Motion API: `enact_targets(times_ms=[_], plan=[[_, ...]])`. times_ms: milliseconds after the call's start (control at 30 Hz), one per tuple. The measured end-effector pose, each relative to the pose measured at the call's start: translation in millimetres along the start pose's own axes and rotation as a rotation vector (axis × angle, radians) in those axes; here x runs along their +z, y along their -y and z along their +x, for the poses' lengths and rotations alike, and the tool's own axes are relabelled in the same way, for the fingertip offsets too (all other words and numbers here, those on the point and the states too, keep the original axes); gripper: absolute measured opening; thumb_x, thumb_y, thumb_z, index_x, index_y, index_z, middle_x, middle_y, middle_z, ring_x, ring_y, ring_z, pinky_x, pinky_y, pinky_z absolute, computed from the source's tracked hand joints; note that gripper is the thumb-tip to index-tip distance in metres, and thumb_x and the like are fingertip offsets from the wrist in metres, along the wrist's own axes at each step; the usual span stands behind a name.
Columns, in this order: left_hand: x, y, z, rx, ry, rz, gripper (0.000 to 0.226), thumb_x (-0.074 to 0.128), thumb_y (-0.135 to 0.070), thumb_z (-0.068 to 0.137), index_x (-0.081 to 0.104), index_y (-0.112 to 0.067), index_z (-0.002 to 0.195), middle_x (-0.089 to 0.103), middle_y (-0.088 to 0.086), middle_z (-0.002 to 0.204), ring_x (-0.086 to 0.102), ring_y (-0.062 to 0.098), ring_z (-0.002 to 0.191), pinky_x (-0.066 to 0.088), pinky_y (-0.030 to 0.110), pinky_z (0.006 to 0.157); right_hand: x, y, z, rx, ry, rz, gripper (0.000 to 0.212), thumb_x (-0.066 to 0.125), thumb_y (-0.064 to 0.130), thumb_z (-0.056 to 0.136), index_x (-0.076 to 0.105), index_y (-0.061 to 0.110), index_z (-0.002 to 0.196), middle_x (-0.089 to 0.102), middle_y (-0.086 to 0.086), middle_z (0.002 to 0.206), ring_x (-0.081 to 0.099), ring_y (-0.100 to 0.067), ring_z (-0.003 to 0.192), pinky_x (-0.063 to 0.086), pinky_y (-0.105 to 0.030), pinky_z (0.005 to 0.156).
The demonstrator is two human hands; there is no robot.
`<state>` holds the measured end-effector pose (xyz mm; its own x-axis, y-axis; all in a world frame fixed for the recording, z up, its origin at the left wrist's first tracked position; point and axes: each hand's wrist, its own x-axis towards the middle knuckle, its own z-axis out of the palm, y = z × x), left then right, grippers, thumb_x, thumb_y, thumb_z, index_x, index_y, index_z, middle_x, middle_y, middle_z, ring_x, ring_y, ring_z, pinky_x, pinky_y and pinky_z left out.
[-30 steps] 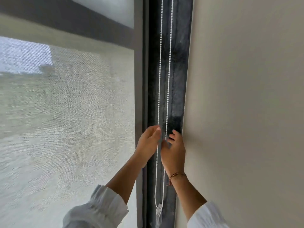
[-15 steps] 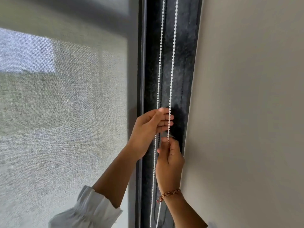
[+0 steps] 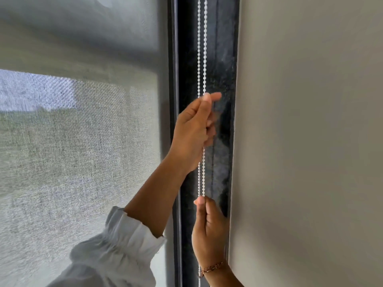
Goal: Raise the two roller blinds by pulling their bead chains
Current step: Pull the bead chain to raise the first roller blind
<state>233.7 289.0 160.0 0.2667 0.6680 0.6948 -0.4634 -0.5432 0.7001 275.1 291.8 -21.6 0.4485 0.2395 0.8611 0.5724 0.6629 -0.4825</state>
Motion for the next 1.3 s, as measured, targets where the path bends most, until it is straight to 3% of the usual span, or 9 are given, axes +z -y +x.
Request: enact_targets(times_ms=[133, 400, 500, 600, 700, 800, 900, 1000, 1300], plan=[[6, -1, -7, 0.066, -0.107, 0.045, 0.033, 0.04, -0.032, 0.096, 0.066, -0.027, 0.076, 0.03, -0.012, 0.038, 0.021, 0.003, 0.033, 0.02, 0.016, 0.032, -1, 2, -6, -0.002, 0.009, -0.047, 0.052, 0.033, 0.044, 0.096, 0.065, 0.008, 0.074, 0.067, 0.0, 0.059, 0.057, 0.0, 0.065, 0.035, 0.001, 0.052], [13, -13, -39, 0.184, -0.123, 0.095, 0.033, 0.039, -0.028, 0.096, 0.065, -0.027, 0.075, 0.03, -0.01, 0.039, 0.022, 0.005, 0.035, 0.022, 0.018, 0.035, -13, 11, -22, -0.05, 0.013, -0.06, 0.033, 0.035, 0.038, 0.096, 0.058, 0.018, 0.082, 0.068, -0.001, 0.064, 0.058, -0.006, 0.069, 0.039, -0.006, 0.056], [19, -17, -52, 0.213, -0.106, 0.075, 0.034, 0.038, -0.024, 0.096, 0.064, -0.026, 0.074, 0.029, -0.008, 0.04, 0.023, 0.005, 0.034, 0.024, 0.016, 0.034, -20, 20, -24, -0.027, 0.029, -0.07, 0.031, 0.032, 0.041, 0.096, 0.053, 0.024, 0.081, 0.06, 0.008, 0.065, 0.048, 0.013, 0.062, 0.032, 0.001, 0.054], [23, -14, -70, 0.219, -0.106, 0.088, 0.033, 0.039, -0.024, 0.096, 0.064, -0.025, 0.073, 0.027, -0.005, 0.041, 0.023, 0.006, 0.034, 0.024, 0.015, 0.034, -27, 25, -33, 0.021, 0.047, -0.068, 0.035, 0.029, 0.045, 0.096, 0.053, 0.024, 0.081, 0.063, 0.013, 0.069, 0.048, 0.017, 0.064, 0.031, 0.005, 0.058], [21, -7, -87, 0.192, -0.106, 0.077, 0.032, 0.041, -0.028, 0.093, 0.064, -0.028, 0.07, 0.024, -0.002, 0.042, 0.022, 0.006, 0.035, 0.022, 0.017, 0.034, -37, 26, -48, 0.107, 0.121, 0.007, 0.038, 0.027, 0.053, 0.093, 0.054, 0.027, 0.084, 0.057, 0.036, 0.075, 0.051, 0.017, 0.065, 0.037, -0.001, 0.06], [17, -4, -101, 0.17, -0.098, 0.089, 0.032, 0.041, -0.031, 0.093, 0.064, -0.027, 0.071, 0.023, 0.003, 0.042, 0.022, 0.005, 0.034, 0.022, 0.016, 0.034, -43, 29, -55, 0.338, 0.1, 0.171, 0.049, 0.031, 0.064, 0.084, 0.06, 0.026, 0.077, 0.06, 0.024, 0.065, 0.054, 0.003, 0.061, 0.041, -0.009, 0.061], [13, -5, -110, 0.147, -0.095, 0.077, 0.03, 0.043, -0.033, 0.092, 0.063, -0.025, 0.072, 0.026, -0.005, 0.041, 0.021, 0.005, 0.034, 0.021, 0.016, 0.034, -46, 41, -29, 0.494, -0.016, 0.287, 0.061, 0.032, 0.072, 0.076, 0.065, 0.023, 0.091, 0.066, 0.005, 0.073, 0.059, -0.004, 0.071, 0.045, -0.014, 0.07], [11, -10, -116, 0.134, -0.106, 0.104, 0.03, 0.041, -0.03, 0.091, 0.061, -0.026, 0.069, 0.03, -0.012, 0.04, 0.024, 0.003, 0.034, 0.024, 0.015, 0.036, -54, 63, 22, 0.58, -0.042, 0.506, 0.055, 0.028, 0.06, 0.084, 0.065, 0.021, 0.094, 0.066, -0.004, 0.081, 0.06, -0.012, 0.075, 0.047, -0.028, 0.078], [5, -13, -142, 0.123, -0.088, 0.138, 0.029, 0.046, -0.043, 0.089, 0.06, -0.028, 0.068, 0.027, -0.012, 0.04, 0.021, 0.003, 0.035, 0.021, 0.016, 0.038, -71, 182, 149, 0.458, 0.296, 0.854, 0.039, 0.037, 0.032, 0.097, 0.053, 0.002, 0.116, 0.067, -0.011, 0.102, 0.068, -0.022, 0.094, 0.055, -0.032, 0.084]])
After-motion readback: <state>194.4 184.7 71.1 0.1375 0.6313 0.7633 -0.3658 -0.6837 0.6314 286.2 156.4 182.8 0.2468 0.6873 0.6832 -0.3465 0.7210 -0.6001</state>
